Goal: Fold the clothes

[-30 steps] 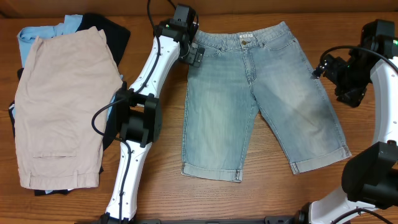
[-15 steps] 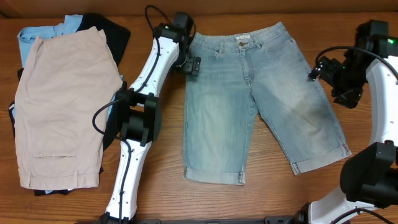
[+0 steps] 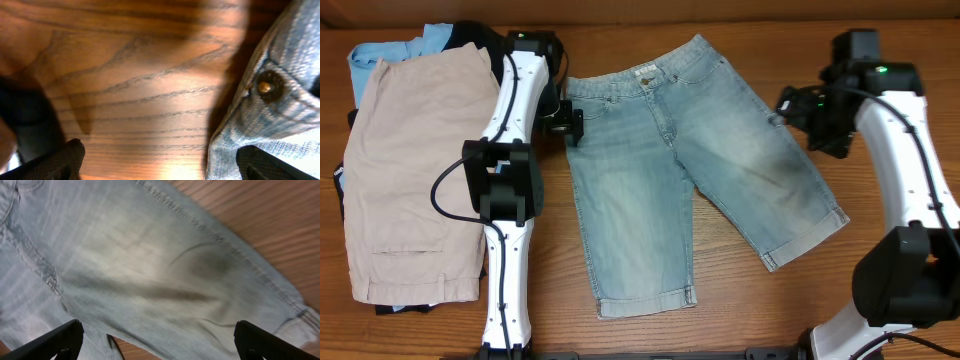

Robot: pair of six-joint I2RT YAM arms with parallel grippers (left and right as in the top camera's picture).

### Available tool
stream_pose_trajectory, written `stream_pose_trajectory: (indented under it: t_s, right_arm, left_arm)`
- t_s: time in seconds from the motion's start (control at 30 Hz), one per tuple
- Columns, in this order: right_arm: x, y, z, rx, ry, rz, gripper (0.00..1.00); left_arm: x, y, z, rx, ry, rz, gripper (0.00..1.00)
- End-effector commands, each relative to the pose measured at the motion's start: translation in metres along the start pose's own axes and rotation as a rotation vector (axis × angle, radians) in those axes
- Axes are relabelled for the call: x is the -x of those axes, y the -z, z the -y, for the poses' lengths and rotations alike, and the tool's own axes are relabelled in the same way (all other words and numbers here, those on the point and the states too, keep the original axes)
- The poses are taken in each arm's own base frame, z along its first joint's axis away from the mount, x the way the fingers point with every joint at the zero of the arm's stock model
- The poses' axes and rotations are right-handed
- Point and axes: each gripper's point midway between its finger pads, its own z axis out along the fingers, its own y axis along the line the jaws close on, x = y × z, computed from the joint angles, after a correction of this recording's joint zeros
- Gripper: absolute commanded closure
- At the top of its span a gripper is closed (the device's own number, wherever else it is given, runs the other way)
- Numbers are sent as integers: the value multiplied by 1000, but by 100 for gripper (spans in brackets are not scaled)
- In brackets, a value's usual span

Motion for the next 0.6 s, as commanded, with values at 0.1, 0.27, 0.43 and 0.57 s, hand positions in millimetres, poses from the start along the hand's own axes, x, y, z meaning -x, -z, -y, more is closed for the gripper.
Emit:
stream_pose_trajectory:
  t_s: [0.1,0.27,0.43,0.57]
  right_arm:
    - [-35,-28,-34,10,85,-65,0]
    - [-68,-46,-43,-10,141,-134,0]
    - [-99,-73,-39,-38,124,-191,0]
    - [-117,-89,-26,-61,101,-230,0]
  left_arm:
    - [9,40,11,61,-69,110,0]
    - [17,130,23,-49,-66,365,0]
    - [11,218,22,-117,-64,618,0]
    - [10,253,21,-131,-84,733,0]
